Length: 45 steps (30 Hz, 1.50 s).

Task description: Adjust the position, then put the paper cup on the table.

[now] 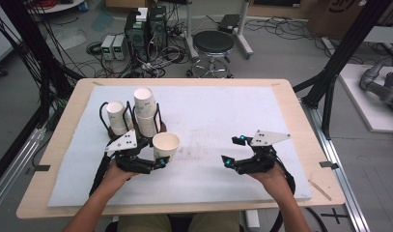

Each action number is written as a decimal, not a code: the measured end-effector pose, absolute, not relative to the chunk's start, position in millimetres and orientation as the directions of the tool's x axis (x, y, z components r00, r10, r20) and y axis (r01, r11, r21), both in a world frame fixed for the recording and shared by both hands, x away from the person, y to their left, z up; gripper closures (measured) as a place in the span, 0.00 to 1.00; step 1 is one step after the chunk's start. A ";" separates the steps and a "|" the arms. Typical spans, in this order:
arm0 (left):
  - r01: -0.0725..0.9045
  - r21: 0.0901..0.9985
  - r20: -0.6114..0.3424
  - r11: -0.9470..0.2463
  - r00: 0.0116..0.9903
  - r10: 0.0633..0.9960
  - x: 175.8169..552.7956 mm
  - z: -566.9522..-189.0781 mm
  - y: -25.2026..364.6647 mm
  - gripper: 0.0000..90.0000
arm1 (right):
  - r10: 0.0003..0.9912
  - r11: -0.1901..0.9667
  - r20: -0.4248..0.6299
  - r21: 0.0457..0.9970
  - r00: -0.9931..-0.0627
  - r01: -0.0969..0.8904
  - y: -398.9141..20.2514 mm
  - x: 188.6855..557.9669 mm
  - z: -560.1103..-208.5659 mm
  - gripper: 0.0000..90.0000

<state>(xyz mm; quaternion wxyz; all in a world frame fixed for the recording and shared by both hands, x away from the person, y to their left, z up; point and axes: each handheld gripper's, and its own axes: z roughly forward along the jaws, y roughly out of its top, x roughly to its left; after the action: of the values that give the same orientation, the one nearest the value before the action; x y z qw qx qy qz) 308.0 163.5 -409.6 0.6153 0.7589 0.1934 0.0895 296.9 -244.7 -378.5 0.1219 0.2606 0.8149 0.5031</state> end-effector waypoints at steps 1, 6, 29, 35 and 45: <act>0.179 0.971 -0.101 -0.159 0.910 0.403 308.5 -409.9 164.1 0.35 | 0.560 0.351 0.059 0.887 -0.826 0.301 -248.5 296.4 -380.0 0.24; 0.171 0.980 -0.111 -0.104 0.897 0.427 309.4 -408.9 164.6 0.35 | 0.611 0.333 0.044 0.892 -0.790 0.307 -263.9 292.9 -386.0 0.24; 0.088 0.996 -0.076 -0.001 0.873 0.482 315.9 -399.2 156.4 0.34 | 0.684 0.275 0.034 0.913 -0.728 0.301 -290.2 280.1 -391.3 0.24; 0.090 0.996 -0.069 -0.017 0.864 0.499 322.4 -400.0 150.2 0.34 | 0.686 0.273 0.034 0.914 -0.727 0.300 -290.6 279.7 -391.9 0.24; 0.108 0.993 -0.113 0.042 0.837 0.535 333.9 -401.5 142.7 0.34 | 0.680 0.279 0.030 0.914 -0.733 0.296 -292.2 275.6 -395.1 0.24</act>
<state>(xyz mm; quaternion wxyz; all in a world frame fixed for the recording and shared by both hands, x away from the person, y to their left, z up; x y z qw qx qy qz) 333.9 142.7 -401.5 0.6812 0.6741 0.2386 0.1569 275.6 -292.2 -395.1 0.1875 0.3136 0.7773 0.5121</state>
